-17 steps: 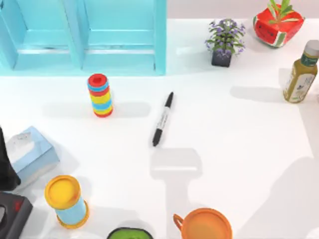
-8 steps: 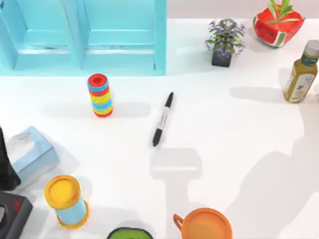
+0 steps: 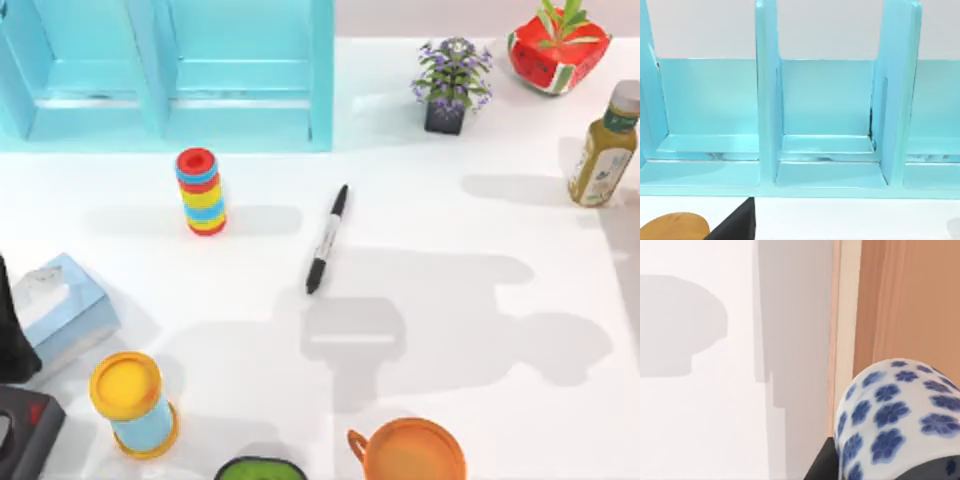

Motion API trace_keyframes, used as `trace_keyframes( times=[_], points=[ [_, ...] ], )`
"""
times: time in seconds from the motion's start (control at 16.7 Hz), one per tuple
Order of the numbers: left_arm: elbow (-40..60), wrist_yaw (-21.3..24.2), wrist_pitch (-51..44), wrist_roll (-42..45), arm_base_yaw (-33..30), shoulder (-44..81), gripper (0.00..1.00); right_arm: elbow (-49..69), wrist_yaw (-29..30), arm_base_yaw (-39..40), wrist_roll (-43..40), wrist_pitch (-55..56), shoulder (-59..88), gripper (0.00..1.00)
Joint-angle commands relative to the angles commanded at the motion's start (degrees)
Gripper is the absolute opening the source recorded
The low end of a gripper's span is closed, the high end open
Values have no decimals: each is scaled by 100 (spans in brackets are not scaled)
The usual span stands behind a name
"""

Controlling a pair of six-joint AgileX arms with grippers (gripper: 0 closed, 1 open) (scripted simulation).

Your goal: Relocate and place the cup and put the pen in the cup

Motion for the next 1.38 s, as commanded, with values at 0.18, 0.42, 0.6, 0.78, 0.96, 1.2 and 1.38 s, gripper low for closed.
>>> trace_keyframes(
  times=[0.18, 0.42, 0.6, 0.78, 0.96, 1.2, 1.38],
  points=[
    [0, 0, 0, 0, 0, 0, 100, 203, -2, 218, 217, -220, -196, 0],
    [0, 0, 0, 0, 0, 0, 100, 190, -13, 210, 235, -200, -155, 0],
    [0, 0, 0, 0, 0, 0, 100, 321, -11, 607, 629, -6, 192, 0],
    [0, 0, 0, 0, 0, 0, 100, 511, -8, 1469, 1493, 395, 758, 0],
    [0, 0, 0, 0, 0, 0, 100, 680, 2, 2416, 2463, 855, 1330, 0],
    [0, 0, 0, 0, 0, 0, 100, 760, 9, 2943, 2995, 1221, 1713, 0],
    [0, 0, 0, 0, 0, 0, 100, 738, -7, 2925, 3001, 1208, 1710, 0]
  ],
)
